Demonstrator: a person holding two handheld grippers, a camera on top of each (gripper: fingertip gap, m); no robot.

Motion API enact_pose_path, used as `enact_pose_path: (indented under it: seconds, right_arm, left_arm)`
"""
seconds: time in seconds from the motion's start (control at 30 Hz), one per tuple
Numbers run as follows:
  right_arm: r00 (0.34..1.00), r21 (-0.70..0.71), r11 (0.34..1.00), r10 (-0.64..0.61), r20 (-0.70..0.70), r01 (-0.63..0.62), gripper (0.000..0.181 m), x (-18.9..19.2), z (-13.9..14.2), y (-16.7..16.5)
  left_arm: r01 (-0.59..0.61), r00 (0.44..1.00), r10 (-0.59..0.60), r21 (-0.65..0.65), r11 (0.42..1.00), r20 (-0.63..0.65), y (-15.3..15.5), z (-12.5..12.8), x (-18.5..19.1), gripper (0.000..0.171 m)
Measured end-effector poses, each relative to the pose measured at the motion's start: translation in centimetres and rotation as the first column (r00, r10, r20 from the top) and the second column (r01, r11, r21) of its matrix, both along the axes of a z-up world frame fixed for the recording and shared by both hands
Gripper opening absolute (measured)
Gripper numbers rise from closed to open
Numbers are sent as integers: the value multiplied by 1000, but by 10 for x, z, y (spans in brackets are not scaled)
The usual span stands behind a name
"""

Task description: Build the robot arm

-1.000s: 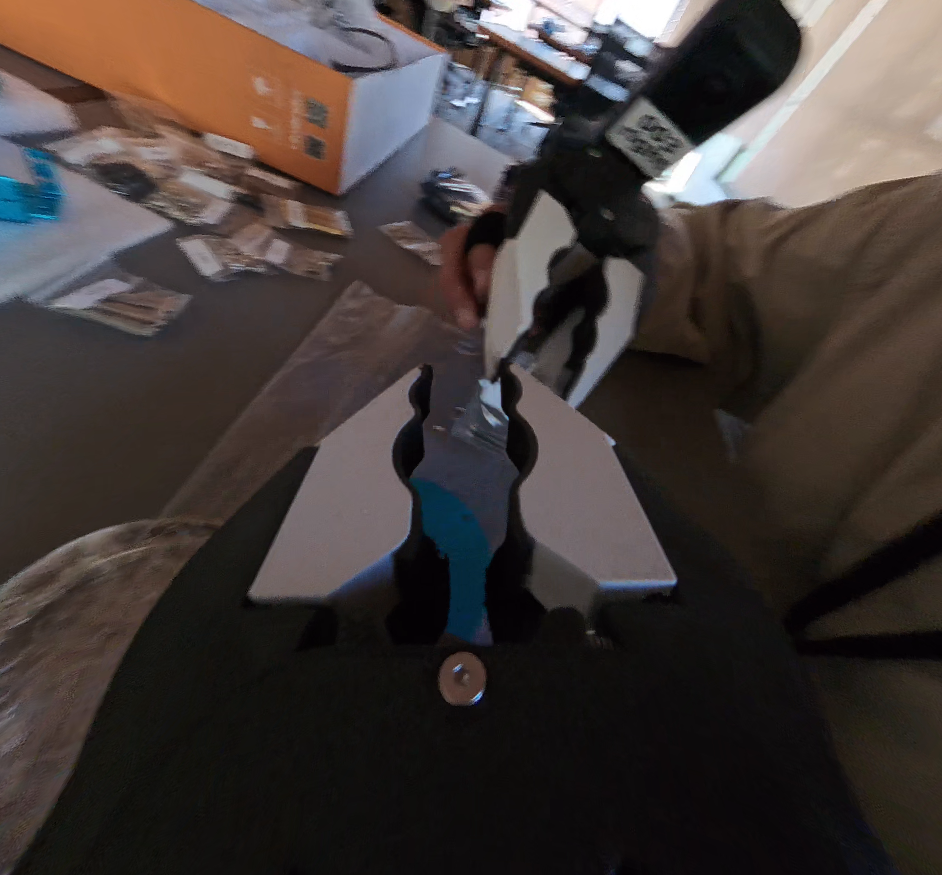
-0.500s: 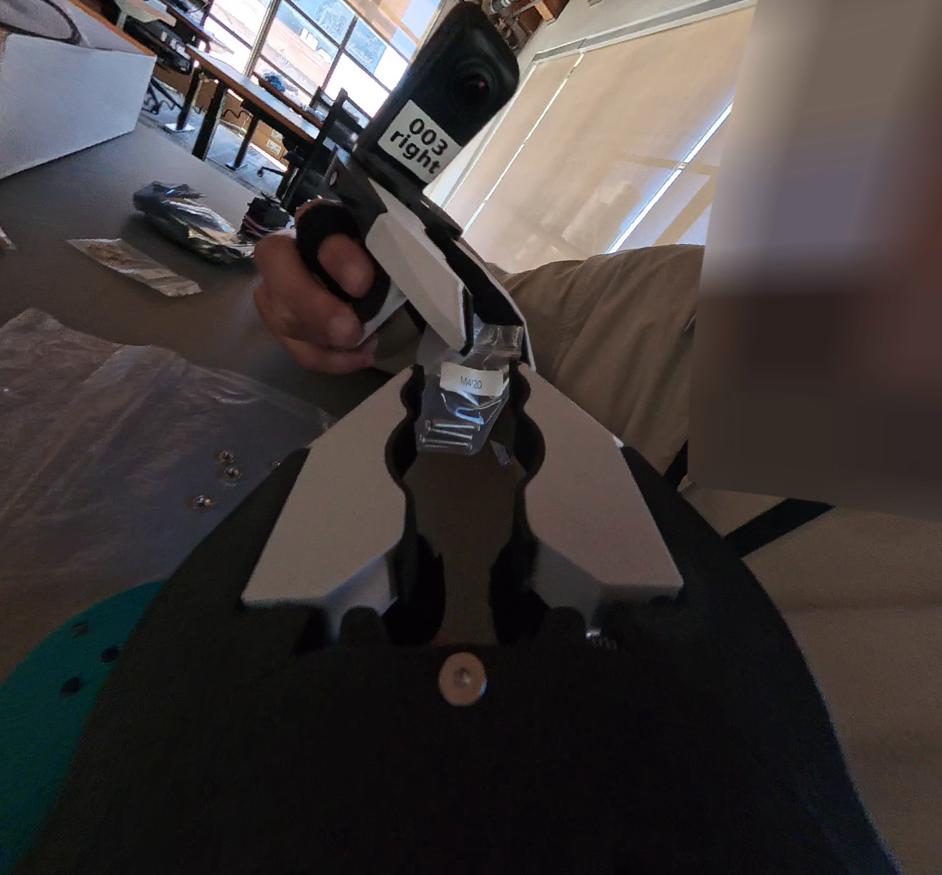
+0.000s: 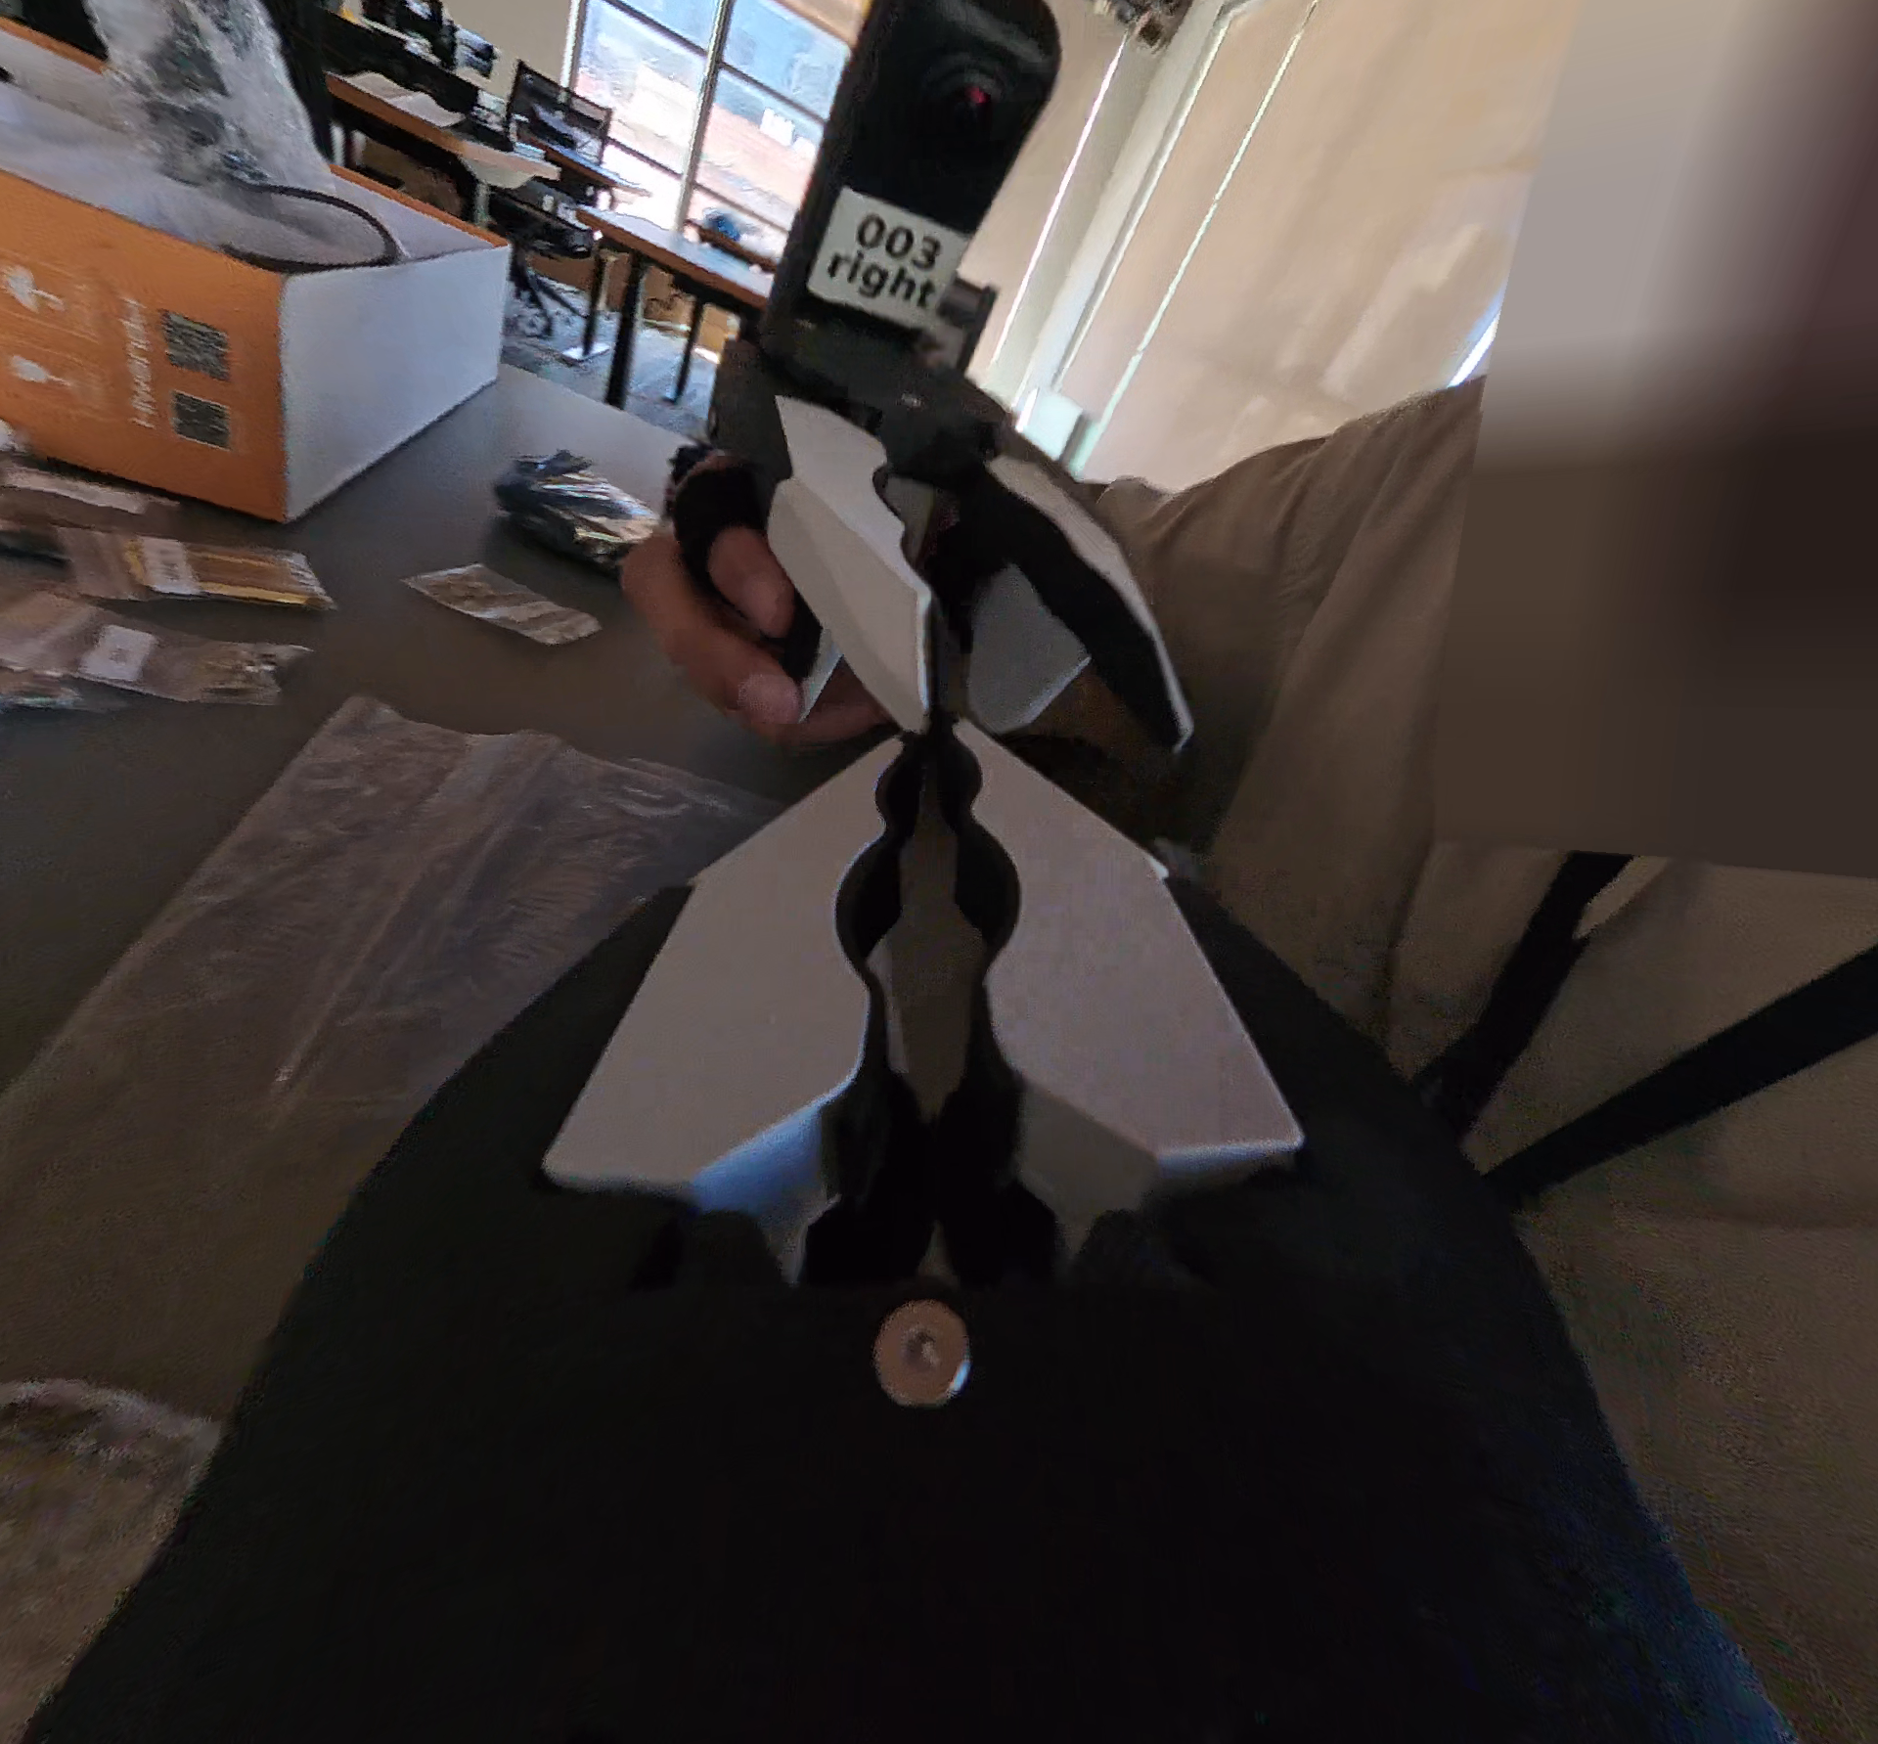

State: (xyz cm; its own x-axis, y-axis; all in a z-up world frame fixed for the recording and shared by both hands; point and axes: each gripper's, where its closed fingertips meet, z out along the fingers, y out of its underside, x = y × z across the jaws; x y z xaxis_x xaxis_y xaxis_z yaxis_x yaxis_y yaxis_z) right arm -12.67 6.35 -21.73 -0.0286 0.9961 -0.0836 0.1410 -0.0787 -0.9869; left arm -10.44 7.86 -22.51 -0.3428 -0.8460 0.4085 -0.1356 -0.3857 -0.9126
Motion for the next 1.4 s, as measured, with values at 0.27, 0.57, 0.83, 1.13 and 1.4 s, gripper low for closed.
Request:
enact_pose_path:
  seconds: [0.27,0.57,0.83,1.13,1.4]
  right_arm:
    - [996,-282,959,45,72,-23,41,19,-15,27]
    - [834,-396,886,19,551,241,25,16,-103,58]
    - [819,-458,852,63,571,254,0,7,-109,53]
    - [895,-201,932,-205,397,302,0,19,-59,62]
    - [934,-218,926,-250,254,307,0,25,-24,66]
  left_arm:
    - [-102,986,131,260,960,-99,17,-17,-3,0]
    - [-262,847,423,441,859,-322,76,-33,-21,24]
    - [-341,822,459,353,871,-338,90,-36,-23,24]
    - [-180,939,210,131,975,-272,59,-24,-22,34]
    - [-200,918,316,407,891,-241,53,-37,-10,33]
